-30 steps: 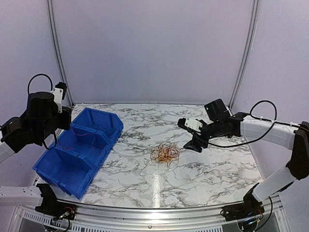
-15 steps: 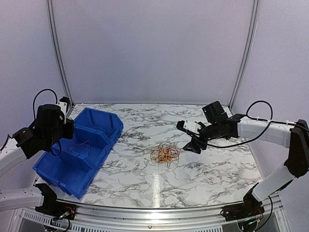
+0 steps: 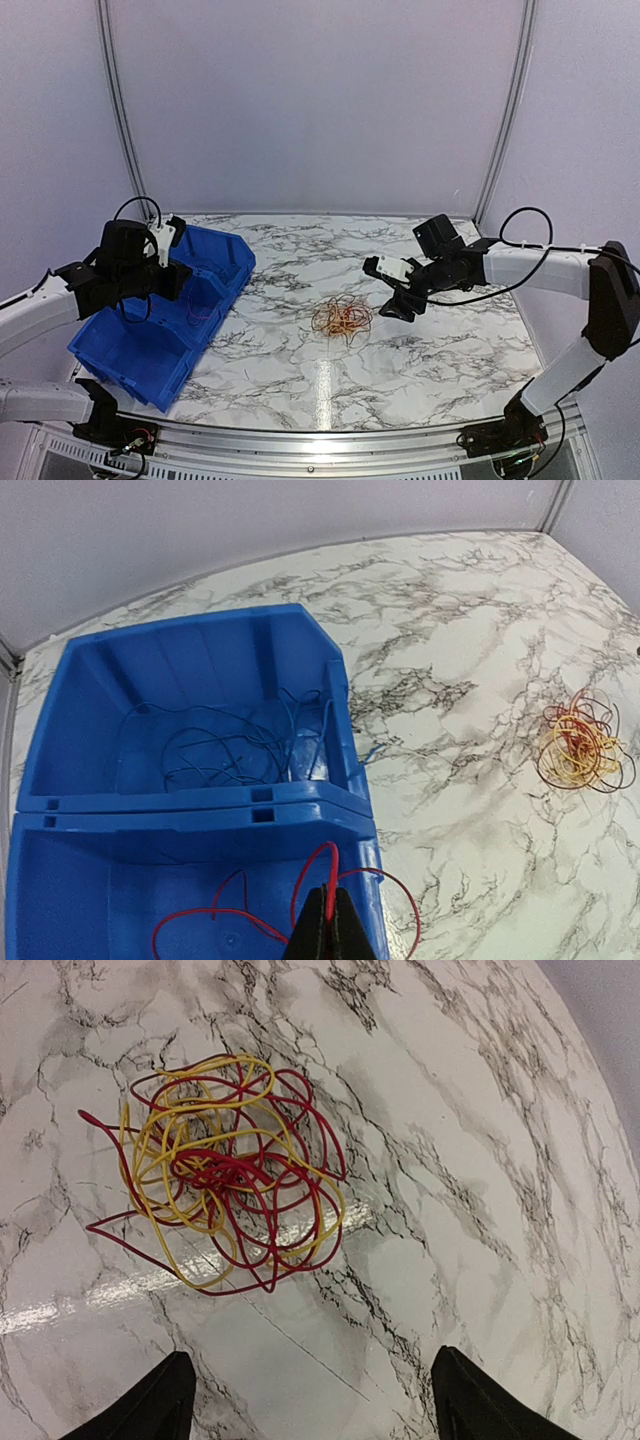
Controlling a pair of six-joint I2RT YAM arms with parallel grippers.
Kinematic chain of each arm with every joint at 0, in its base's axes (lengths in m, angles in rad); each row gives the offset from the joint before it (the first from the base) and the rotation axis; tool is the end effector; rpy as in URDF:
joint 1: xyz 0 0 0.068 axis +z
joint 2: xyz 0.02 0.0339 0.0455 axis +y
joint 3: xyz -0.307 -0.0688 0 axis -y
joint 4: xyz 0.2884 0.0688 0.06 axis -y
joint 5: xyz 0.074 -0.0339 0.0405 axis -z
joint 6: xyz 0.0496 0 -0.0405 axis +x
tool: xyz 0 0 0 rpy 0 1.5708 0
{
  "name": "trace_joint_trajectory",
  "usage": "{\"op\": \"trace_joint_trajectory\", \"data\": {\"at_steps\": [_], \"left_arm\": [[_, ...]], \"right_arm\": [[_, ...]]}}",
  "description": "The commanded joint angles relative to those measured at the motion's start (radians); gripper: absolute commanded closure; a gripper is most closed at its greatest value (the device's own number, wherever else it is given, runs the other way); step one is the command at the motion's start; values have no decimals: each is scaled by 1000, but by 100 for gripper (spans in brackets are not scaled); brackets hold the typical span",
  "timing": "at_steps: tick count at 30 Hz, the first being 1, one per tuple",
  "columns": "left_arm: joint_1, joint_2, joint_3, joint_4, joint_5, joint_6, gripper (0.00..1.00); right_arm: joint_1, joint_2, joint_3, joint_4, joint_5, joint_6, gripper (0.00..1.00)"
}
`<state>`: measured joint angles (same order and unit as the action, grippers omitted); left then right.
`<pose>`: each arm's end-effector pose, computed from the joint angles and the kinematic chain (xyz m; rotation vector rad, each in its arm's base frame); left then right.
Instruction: Untangle the cables
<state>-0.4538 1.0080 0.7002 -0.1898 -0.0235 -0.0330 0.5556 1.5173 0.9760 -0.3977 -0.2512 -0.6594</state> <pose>0.2322 -0.1120 0.2840 0.4201 2.0369 -0.2744 0.2940 0.1971 0.2244 -1.5033 1.9826 0.2713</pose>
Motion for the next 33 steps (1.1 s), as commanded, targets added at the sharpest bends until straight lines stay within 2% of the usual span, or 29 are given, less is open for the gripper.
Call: {"op": "trace_joint_trajectory", "data": {"at_steps": [1, 6, 14, 15, 16, 19, 22, 26, 30, 33], "left_arm": [[13, -4, 22, 17, -11, -9, 100], [40, -92, -37, -7, -310, -83, 100], [49, -114, -52, -37, -395, -95, 100], [49, -110, -49, -37, -384, -91, 98], [50, -109, -46, -37, -367, -89, 91], [50, -108, -38, -37, -335, -86, 64], [50, -115, -35, -36, -335, -77, 53], [49, -124, -36, -32, -333, -70, 46], [50, -132, -34, -25, -321, -61, 44], [50, -145, -32, 4, -208, -49, 45]], "right_arm": [[-4, 15, 1, 2, 3, -6, 19], [-5, 20, 1, -3, 7, -13, 19], [-4, 29, 4, -13, 4, -17, 19], [-5, 29, 4, -13, 3, -17, 19], [-5, 29, 5, -15, 3, -17, 19], [-5, 25, 4, -16, 1, -19, 19], [-5, 23, 4, -17, 1, -19, 19], [-5, 21, 4, -19, 0, -20, 19], [-5, 20, 5, -21, -2, -22, 19], [-4, 16, 6, -21, -7, -18, 19]]}}
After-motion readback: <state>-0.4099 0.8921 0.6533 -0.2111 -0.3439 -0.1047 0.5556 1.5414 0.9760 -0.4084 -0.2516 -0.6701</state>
